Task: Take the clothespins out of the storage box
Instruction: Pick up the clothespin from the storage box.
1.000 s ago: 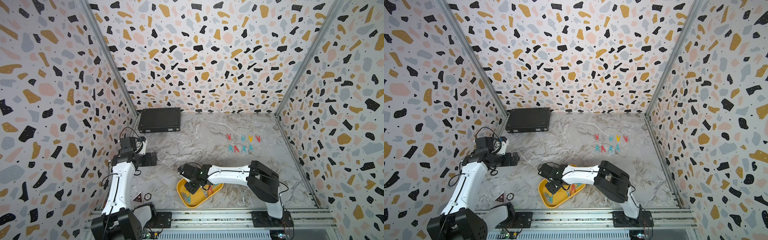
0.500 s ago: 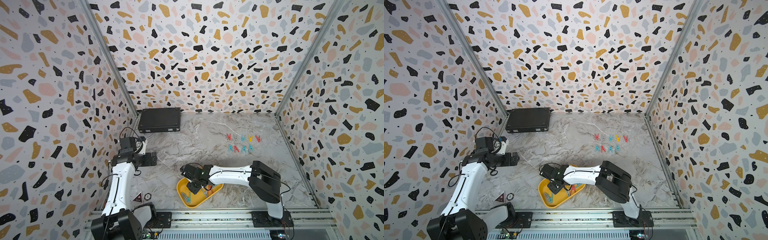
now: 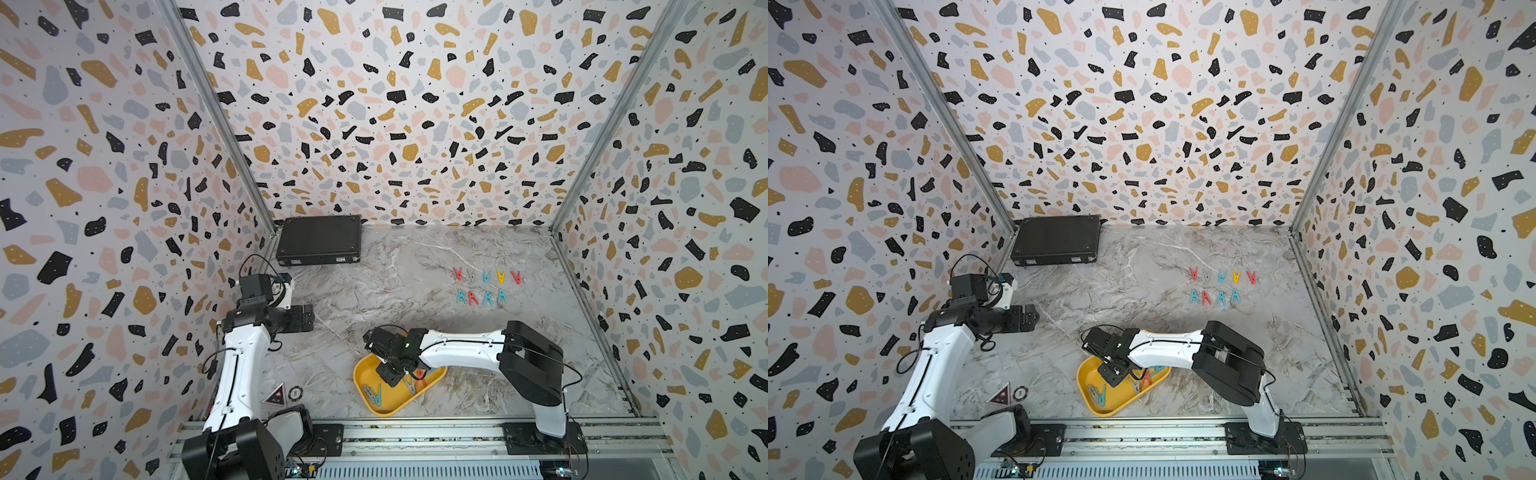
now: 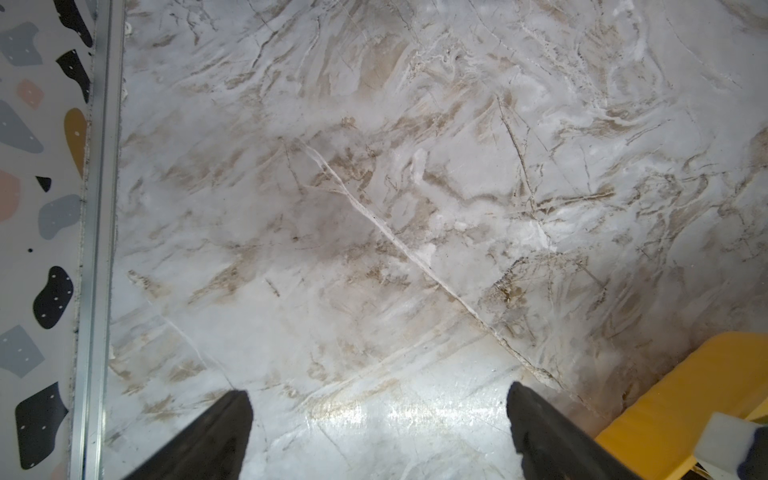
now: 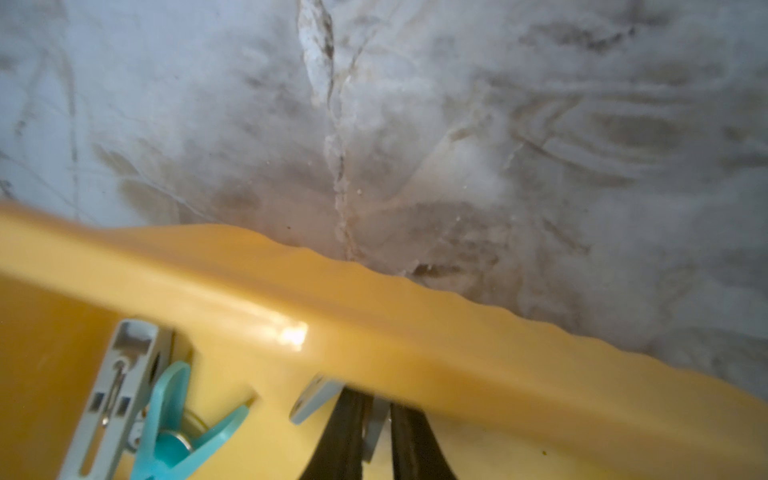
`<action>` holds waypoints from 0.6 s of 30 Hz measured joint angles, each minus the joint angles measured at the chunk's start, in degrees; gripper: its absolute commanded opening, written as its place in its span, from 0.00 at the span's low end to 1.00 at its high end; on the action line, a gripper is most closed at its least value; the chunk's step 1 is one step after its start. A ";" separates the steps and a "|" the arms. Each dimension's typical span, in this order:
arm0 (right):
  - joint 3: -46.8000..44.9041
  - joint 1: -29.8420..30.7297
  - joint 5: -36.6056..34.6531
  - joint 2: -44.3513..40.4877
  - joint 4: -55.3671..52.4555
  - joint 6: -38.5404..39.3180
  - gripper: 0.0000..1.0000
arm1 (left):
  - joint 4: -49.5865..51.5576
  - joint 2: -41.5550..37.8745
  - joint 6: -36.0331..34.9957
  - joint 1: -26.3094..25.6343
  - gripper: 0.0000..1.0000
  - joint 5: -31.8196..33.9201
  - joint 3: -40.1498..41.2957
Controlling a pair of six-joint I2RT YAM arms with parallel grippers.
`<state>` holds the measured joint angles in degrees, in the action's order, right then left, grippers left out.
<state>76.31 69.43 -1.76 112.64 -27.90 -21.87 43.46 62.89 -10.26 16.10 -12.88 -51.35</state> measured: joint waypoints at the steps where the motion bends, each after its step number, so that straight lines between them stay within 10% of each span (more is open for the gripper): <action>1: -0.15 -0.04 -0.04 -0.15 0.00 0.00 0.10 | 0.00 0.00 0.00 0.00 1.00 0.00 0.00; 18: -2.80 -0.48 -2.58 -17.38 -3.89 1.55 0.00 | 0.02 -0.17 -0.04 0.00 1.00 -0.28 0.00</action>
<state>73.52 68.95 -4.34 95.26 -31.79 -20.32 43.48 62.72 -10.31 16.10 -13.17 -51.35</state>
